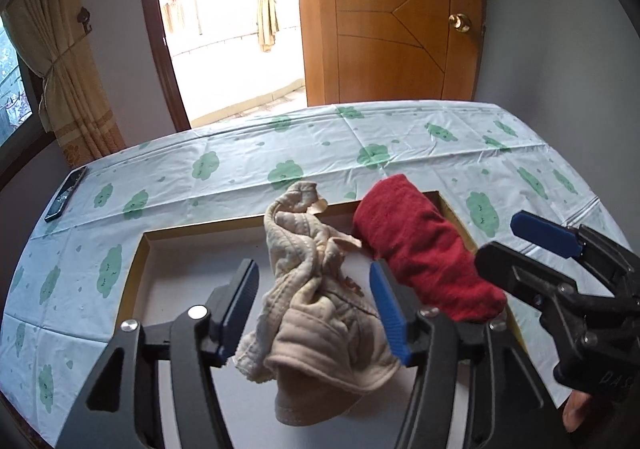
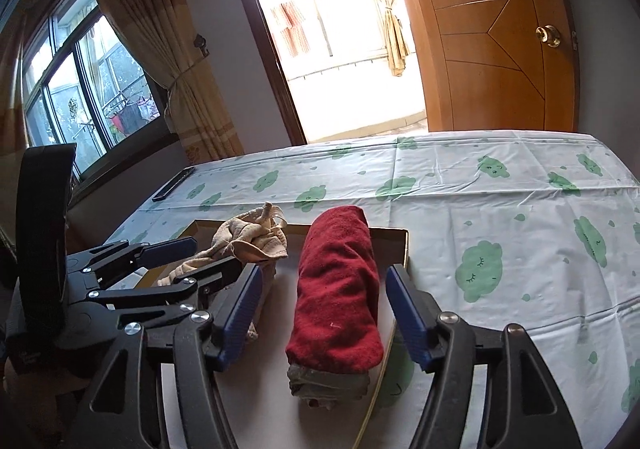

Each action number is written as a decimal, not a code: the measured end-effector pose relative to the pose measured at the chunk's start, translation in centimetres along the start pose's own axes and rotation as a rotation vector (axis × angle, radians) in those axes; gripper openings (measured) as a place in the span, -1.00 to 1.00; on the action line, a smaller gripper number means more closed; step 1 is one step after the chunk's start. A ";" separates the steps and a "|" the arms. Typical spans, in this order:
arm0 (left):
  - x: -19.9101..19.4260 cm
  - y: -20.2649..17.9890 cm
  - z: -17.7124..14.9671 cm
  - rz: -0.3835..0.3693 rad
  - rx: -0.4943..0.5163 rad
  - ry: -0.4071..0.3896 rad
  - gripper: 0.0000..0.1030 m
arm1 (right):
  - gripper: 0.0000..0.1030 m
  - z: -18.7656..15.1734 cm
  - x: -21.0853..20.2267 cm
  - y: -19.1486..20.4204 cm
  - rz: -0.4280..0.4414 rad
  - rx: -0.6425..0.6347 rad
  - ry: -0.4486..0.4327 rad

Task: Take underwear out of drawer
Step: 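Lower both rolls into the tray and open both tools, then withdraw both open tools from the tray and lower them into the drawer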

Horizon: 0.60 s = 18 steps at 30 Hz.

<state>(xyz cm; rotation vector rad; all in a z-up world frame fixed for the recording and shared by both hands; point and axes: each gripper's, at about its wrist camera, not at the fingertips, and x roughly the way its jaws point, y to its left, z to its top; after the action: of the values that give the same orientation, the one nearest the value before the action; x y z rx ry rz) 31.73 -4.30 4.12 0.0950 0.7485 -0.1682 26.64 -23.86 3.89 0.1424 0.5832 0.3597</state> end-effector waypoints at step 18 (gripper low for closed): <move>-7.3 -0.2 -8.3 -0.136 -0.068 -0.142 0.27 | 0.62 -8.7 -9.7 0.6 0.100 -0.089 -0.130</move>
<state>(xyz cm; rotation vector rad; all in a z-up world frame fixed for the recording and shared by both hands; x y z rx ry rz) 20.90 -2.43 3.09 -0.0326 0.6185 -0.2757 14.07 -26.64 1.79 0.1092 0.4314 0.4693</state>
